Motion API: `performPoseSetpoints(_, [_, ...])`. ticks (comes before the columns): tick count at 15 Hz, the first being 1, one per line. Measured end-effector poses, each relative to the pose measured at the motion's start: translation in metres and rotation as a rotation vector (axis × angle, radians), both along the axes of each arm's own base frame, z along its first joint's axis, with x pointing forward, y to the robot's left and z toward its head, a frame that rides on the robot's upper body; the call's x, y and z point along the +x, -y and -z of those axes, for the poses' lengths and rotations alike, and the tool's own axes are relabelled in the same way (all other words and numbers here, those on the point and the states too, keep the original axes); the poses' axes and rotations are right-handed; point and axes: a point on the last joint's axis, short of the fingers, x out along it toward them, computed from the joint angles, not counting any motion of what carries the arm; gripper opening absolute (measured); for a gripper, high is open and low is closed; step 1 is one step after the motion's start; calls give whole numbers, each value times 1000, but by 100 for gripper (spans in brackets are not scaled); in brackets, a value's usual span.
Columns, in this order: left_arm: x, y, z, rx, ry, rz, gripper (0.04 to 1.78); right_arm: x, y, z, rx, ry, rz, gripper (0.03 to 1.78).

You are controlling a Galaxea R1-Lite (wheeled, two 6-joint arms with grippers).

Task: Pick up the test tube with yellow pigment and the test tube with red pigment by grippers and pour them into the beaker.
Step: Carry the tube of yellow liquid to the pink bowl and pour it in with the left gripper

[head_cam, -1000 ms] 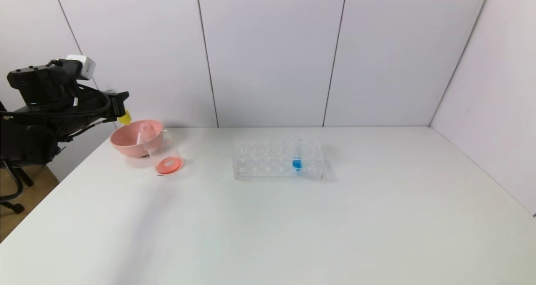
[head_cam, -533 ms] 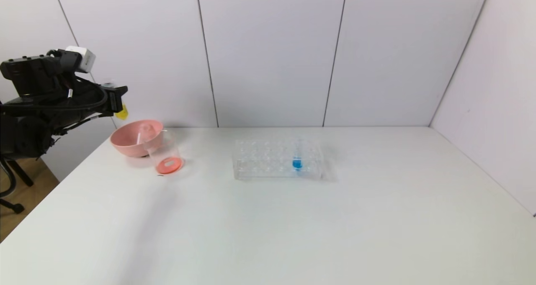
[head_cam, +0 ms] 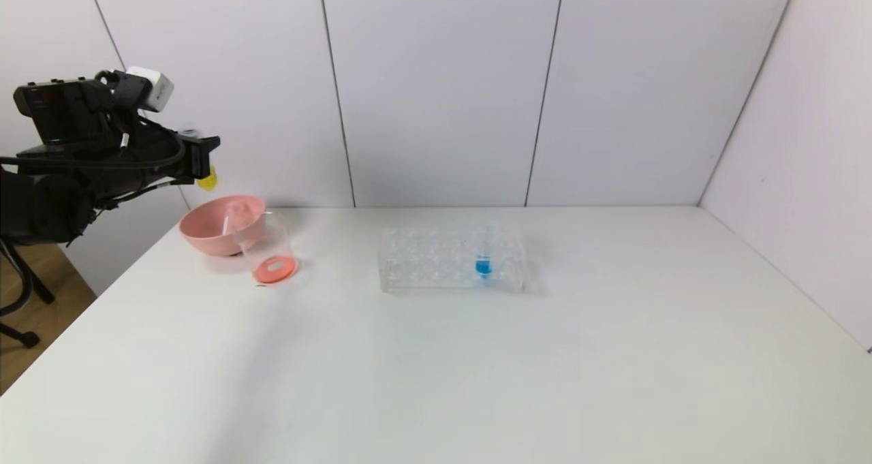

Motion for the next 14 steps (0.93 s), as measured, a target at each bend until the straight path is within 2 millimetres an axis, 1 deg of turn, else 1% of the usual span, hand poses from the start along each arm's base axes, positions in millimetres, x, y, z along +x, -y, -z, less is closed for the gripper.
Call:
performPoseSetpoints(2, [-1,0,-1,24,-35,4,48,0,0,0,0,0,0,11])
performPoseSetpoints(5, [-4,-4,-8,113,-94,19,48,0,0,0,0,0,0,11])
performPoseSetpoints(7, [-8,-13,-14,179,-132,83,48,0,0,0,0,0,0,11])
performPoseSetpoints(10, [-16,-36,-22,271,-148,213,48,0,0,0,0,0,0,11])
performPoseSetpoints(11, [-18,-41,-25,289,-144,249,48,0,0,0,0,0,0,11])
performPoseSetpoints(14, [-17,-44,-27,288,-146,313,48,0,0,0,0,0,0,11])
